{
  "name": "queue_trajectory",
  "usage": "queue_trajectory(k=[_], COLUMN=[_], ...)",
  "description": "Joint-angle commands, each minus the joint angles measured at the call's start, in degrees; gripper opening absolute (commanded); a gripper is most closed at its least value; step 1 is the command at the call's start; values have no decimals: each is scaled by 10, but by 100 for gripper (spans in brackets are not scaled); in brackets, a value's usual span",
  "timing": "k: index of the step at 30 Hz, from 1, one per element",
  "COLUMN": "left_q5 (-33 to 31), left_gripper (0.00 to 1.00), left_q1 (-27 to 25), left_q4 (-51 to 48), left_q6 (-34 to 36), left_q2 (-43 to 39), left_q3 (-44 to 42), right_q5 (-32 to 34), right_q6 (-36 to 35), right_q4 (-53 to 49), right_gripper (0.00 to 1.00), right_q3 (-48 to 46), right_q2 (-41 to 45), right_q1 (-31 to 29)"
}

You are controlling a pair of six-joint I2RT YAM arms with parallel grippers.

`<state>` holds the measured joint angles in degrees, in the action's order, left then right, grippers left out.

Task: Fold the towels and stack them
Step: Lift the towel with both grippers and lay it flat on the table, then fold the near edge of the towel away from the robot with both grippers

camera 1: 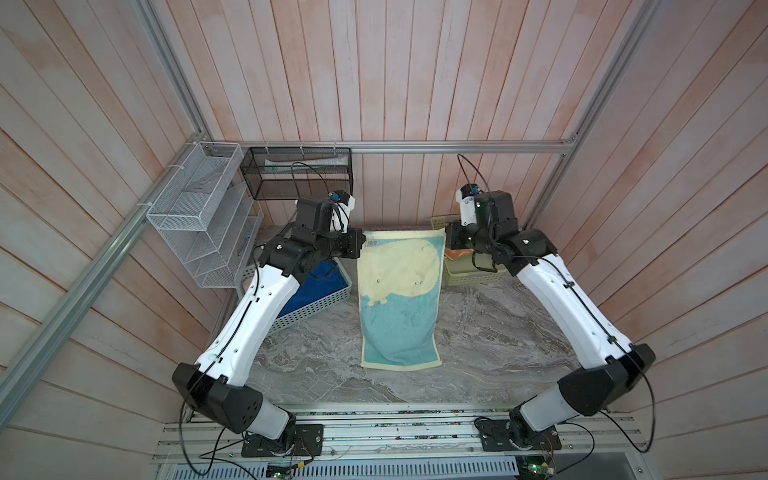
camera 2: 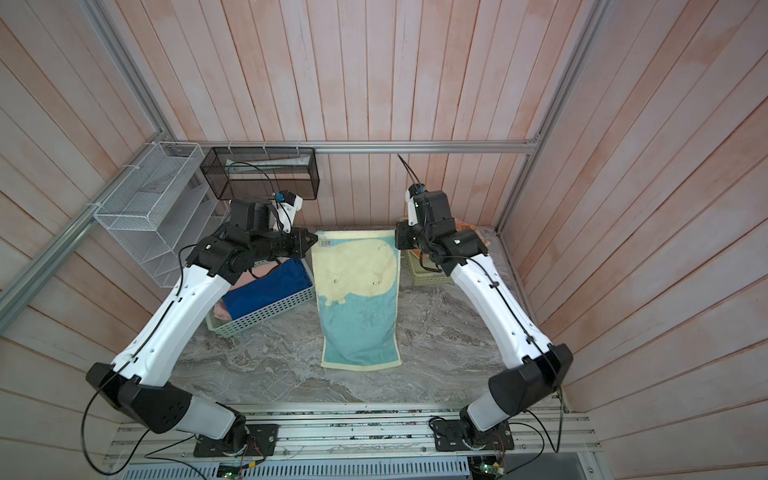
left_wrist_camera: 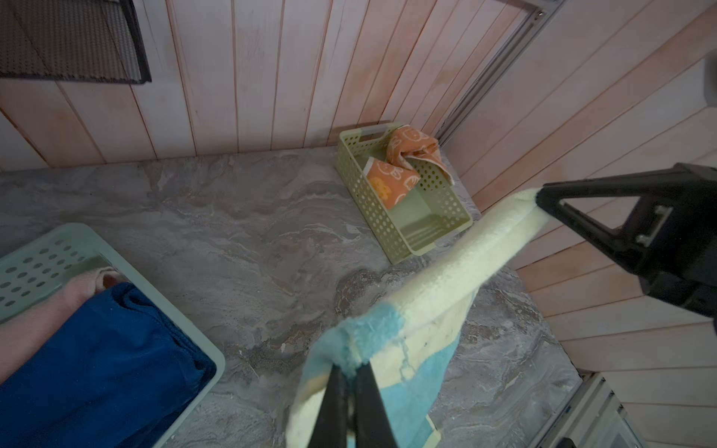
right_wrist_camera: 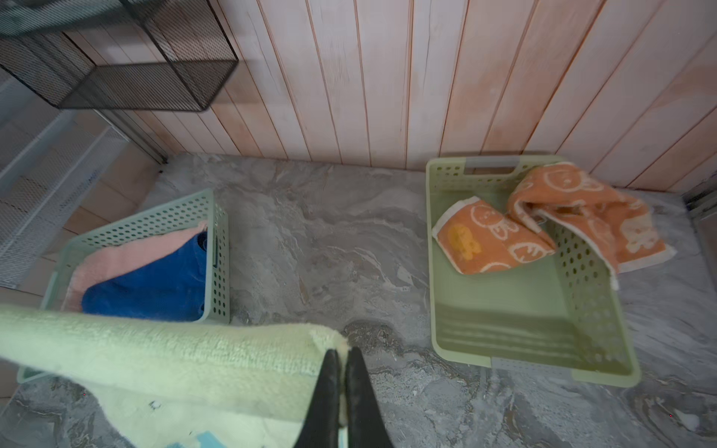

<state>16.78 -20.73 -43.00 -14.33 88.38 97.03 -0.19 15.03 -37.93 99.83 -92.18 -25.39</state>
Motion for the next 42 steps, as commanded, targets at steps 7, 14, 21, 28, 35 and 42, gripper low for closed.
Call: queue_trajectory(k=[7, 14, 21, 28, 35, 42], left_q5=[87, 109, 93, 59, 48, 35], left_gripper=[0, 0, 0, 0, 0, 0], left_q1=[89, 87, 60, 21, -5, -32], left_q4=[149, 192, 239, 271, 333, 387], left_q6=[-1, -20, -59, -107, -146, -168], left_q2=[149, 139, 45, -16, -18, 25], left_q3=[-53, -142, -312, -458, -551, -571], right_q5=[-106, -116, -126, -143, -159, -144], right_q6=[5, 13, 34, 62, 87, 71], right_q4=[59, 75, 111, 138, 186, 188], right_gripper=[0, 0, 0, 0, 0, 0], right_q3=[35, -51, -221, -350, -440, -435], right_q2=[-199, -177, -89, -45, -40, -69], right_q1=[65, 64, 52, 24, 4, 3])
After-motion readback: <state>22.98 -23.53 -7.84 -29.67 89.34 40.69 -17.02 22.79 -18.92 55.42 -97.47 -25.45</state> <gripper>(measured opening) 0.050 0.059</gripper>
